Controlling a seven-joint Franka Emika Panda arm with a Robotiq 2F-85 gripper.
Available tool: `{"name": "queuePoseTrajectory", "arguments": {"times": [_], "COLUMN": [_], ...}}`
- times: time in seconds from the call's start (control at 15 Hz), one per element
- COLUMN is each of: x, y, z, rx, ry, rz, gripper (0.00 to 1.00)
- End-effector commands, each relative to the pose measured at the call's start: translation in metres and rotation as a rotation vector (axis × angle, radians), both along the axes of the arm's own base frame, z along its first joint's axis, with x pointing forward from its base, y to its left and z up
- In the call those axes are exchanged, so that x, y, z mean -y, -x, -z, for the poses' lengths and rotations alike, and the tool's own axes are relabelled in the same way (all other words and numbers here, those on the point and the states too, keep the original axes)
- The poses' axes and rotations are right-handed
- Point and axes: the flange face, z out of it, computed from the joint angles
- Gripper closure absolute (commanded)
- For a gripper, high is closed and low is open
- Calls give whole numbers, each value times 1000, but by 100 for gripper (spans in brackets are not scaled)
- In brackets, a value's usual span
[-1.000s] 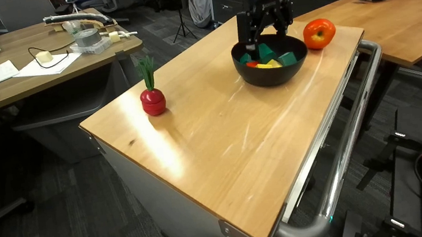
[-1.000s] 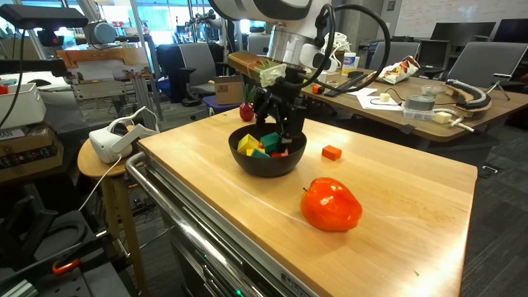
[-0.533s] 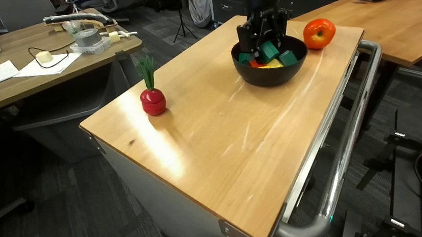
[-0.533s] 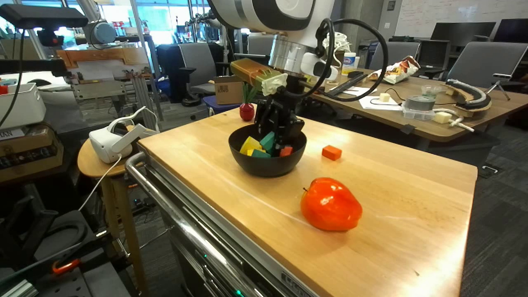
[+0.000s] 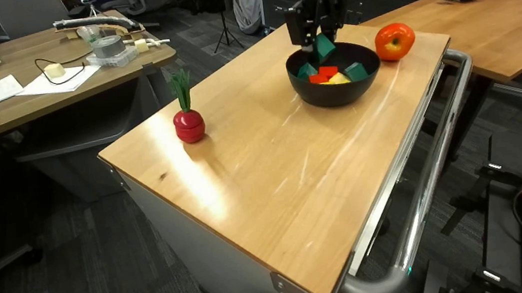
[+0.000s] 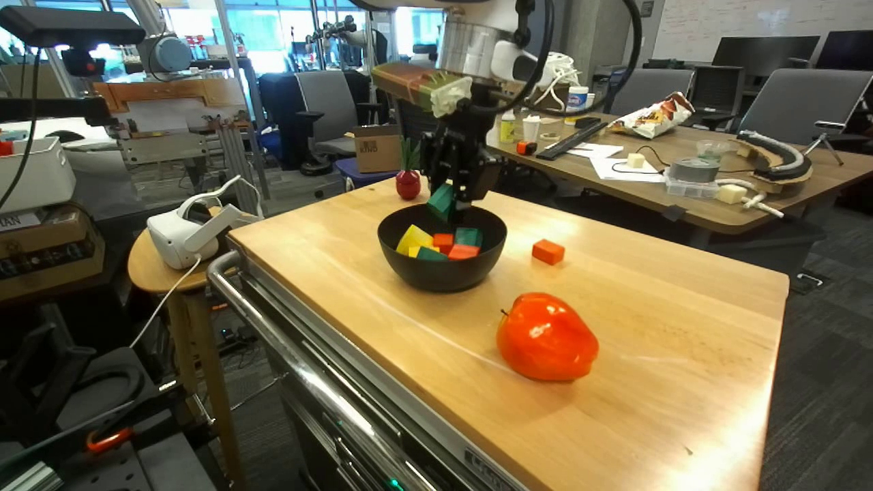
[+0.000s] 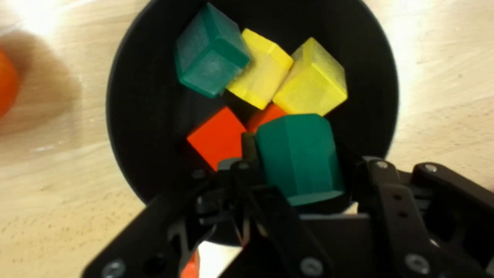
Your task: Remove the contents of the black bowl one by one and place them on the table, then move the apple forward
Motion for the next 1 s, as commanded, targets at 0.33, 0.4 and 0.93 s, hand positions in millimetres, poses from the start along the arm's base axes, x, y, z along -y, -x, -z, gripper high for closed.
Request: {"name": "queuePoseTrajectory", "arguments": {"times": [0.33, 0.4, 0.93], "x": [-132, -142, -157], "y": [-54, -62, -128], "z": [-39, -27, 39], "rx": [201, 189, 87], "ry": [251, 284, 299], "rz": [-292, -306, -318], "gripper": [81, 81, 81]}}
